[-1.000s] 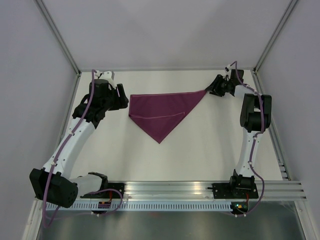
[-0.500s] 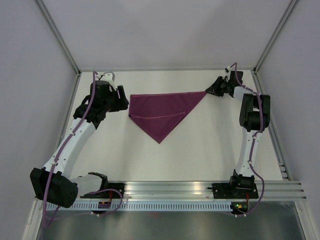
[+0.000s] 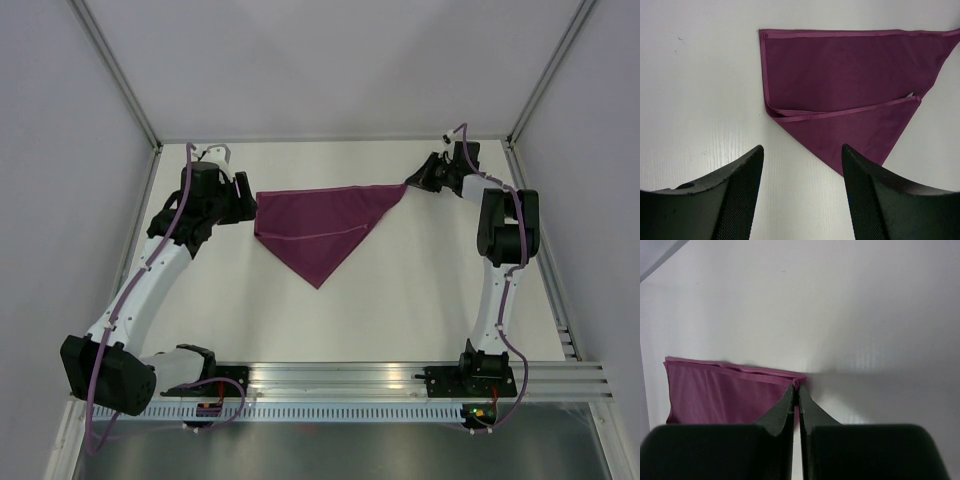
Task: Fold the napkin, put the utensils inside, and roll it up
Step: Fold the napkin
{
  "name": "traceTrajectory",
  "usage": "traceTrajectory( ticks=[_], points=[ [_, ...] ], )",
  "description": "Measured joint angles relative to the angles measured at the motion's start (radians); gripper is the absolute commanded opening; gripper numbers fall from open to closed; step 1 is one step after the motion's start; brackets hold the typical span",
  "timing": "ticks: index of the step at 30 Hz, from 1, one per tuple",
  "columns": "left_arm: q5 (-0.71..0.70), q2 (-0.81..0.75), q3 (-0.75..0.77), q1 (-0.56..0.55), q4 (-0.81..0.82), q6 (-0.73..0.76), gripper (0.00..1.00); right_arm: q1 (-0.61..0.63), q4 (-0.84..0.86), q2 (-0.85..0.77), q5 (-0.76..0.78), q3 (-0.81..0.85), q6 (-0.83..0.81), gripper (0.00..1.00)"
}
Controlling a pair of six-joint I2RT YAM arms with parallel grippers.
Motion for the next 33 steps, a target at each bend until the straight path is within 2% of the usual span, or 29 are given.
traceTrajectory(
  ticks=[9,16,33],
  points=[
    [0.001,0.0,0.0,0.0,0.007,0.0,0.69,0.106,0.01,-0.233,0.021,-0.056,-0.09,0.06],
    [0.002,0.0,0.0,0.0,0.008,0.0,0.69,0.234,-0.031,-0.371,0.032,-0.1,-0.233,0.06],
    [0.019,0.0,0.0,0.0,0.02,0.0,0.69,0.612,-0.289,-0.427,0.122,-0.18,-0.614,0.03]
  ],
)
